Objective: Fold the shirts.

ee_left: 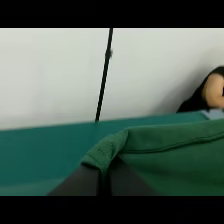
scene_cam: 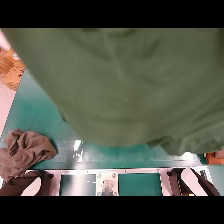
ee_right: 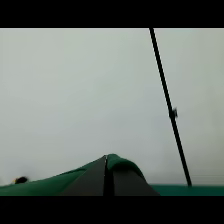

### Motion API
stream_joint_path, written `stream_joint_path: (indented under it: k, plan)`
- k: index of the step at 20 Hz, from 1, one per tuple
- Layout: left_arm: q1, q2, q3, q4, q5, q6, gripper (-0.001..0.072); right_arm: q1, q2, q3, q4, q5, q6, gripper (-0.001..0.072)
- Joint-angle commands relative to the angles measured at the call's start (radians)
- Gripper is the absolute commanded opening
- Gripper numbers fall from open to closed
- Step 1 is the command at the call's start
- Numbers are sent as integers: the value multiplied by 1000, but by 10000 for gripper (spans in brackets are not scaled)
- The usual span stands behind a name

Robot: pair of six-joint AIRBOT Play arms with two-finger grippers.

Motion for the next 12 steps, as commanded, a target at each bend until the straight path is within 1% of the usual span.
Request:
stream_joint_path:
  k: [1,2,3,4,5,7,8,10,12]
  plan:
    - [0,-187,-186,-4,7,-20,24,213,-54,-341,-216,-125,-52,21]
    - [1,-261,-225,-17,27,1,23,270,-100,-427,-248,-197,-60,21]
    - [0,-346,-257,-42,54,59,23,322,-168,-497,-250,-271,-83,21]
    - [1,-435,-270,-84,81,126,23,360,-247,-529,-250,-322,-86,21]
    - [1,-513,-270,-129,109,173,23,392,-344,-529,-248,-350,-87,21]
    - [1,-637,-270,-250,190,258,24,426,-523,-477,-242,-364,-101,21]
    - [1,-684,-269,-330,229,315,23,433,-601,-438,-242,-363,-100,21]
    - [0,-746,-269,-454,277,414,23,441,-722,-367,-225,-356,-100,21]
    - [0,-780,-269,-509,296,444,23,440,-789,-322,-208,-357,-100,21]
